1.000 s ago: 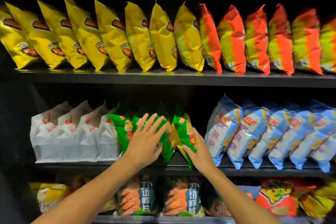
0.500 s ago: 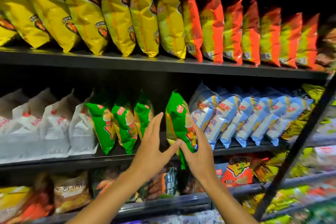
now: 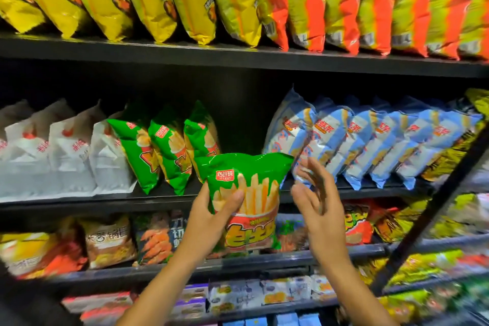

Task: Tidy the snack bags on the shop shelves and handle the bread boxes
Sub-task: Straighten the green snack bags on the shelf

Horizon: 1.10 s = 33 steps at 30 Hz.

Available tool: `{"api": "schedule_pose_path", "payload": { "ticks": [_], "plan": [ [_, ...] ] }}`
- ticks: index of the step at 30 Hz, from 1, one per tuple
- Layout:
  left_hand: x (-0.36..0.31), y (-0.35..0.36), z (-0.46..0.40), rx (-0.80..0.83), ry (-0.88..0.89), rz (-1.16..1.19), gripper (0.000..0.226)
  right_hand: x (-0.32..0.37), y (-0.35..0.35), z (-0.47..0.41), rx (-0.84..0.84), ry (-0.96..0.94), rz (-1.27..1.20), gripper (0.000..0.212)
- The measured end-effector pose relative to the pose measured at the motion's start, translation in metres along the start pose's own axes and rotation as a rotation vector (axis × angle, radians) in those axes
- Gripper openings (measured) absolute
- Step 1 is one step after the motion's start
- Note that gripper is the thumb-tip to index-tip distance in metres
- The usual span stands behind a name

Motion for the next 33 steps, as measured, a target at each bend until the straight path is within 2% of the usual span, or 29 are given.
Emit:
{"api": "schedule_pose_path", "payload": {
  "ticks": [4,6,8,9,10,13,17,19,24,28,33],
  "plan": [
    [0.006,0.004,0.014,0.079,-0.045,-0.039,0.036,0.007,0.024,-0.016,0.225,0.097,-0.127,0.056],
    [0.003,0.008,0.020,0.129,-0.070,-0.039,0.044,0.008,0.027,-0.010,0.175,0.113,-0.163,0.038],
    [-0.001,0.006,0.025,0.179,-0.067,-0.025,0.069,0.009,0.024,-0.003,0.070,0.091,-0.142,0.022],
    [-0.005,0.004,0.025,0.189,-0.067,-0.017,0.078,0.008,0.024,0.000,0.051,0.088,-0.139,0.017],
    [-0.009,0.001,0.026,0.185,-0.064,0.003,0.079,0.008,0.025,0.003,0.049,0.090,-0.145,0.015],
    [-0.020,-0.004,0.026,0.132,-0.029,0.099,0.054,0.014,0.030,0.010,0.058,0.093,-0.146,0.016],
    [-0.023,-0.012,0.034,0.093,-0.018,0.154,0.044,0.020,0.037,0.018,0.152,0.086,-0.162,0.018],
    [-0.027,-0.014,0.039,0.135,-0.007,0.135,0.037,0.021,0.039,0.024,0.233,0.065,-0.171,0.020],
    [-0.023,-0.015,0.049,0.194,-0.063,0.164,0.034,0.021,0.042,0.034,0.287,-0.004,-0.178,0.022],
    [-0.020,-0.011,0.053,0.266,-0.129,0.230,0.032,0.012,0.043,0.038,0.280,0.054,-0.243,0.016],
    [-0.017,-0.007,0.053,0.308,-0.117,0.258,0.028,0.009,0.045,0.040,0.346,0.054,-0.317,0.014]
  ]
}}
Point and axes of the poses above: each hand's wrist, its own z-axis away from the middle knuckle, its own y-axis out of the palm, x = y × z, the point moved 8 cm from there along -z, towards the middle knuckle, and after that the axes turned 10 degrees about z, right-handed, at the moved point
